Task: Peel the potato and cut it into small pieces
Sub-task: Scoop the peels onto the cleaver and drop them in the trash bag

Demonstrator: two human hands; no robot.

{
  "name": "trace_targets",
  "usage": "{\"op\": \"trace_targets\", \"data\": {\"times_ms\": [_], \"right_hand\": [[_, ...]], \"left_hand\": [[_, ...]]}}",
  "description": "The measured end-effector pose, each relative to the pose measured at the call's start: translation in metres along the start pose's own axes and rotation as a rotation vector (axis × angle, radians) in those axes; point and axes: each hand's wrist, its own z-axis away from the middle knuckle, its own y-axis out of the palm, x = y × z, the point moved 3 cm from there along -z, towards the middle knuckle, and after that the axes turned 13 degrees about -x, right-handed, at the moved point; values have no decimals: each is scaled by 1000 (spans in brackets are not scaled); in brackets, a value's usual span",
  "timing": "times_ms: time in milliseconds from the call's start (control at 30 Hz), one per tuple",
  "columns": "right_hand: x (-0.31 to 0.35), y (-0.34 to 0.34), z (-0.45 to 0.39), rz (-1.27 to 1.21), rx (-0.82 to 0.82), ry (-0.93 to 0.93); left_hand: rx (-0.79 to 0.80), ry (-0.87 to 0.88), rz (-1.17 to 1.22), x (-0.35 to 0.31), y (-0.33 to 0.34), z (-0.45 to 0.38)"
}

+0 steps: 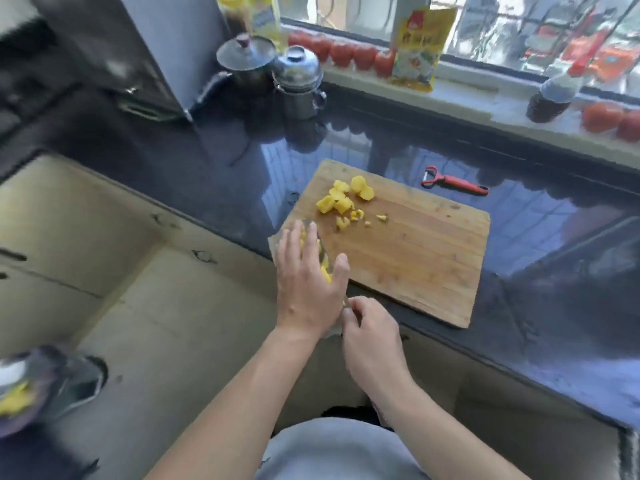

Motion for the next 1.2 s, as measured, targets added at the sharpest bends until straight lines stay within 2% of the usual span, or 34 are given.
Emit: {"op": "trace_targets", "data": {"times_ms": [267, 467, 600, 733, 867, 1033, 1200], "right_hand": [[107, 159, 103, 35, 226, -242], [192, 308, 205, -3, 386, -256], [244, 388, 238, 23, 475, -286], [282, 491, 241, 63, 565, -349], [292, 617, 233, 146, 686, -400], [285, 758, 223, 242, 764, -466], [256, 885, 230, 302, 877, -503]], "left_hand": [[-335, -166, -72, 171, -174, 7], [-432, -252, -191, 325, -311, 16], [-445, -334, -250, 407, -371, 6], [-505, -425, -305, 511, -397, -18], [-609, -561, -314, 638, -395, -29], [-681, -695, -250, 769, -384, -27], [-716, -791, -359, 899, -355, -7]]}}
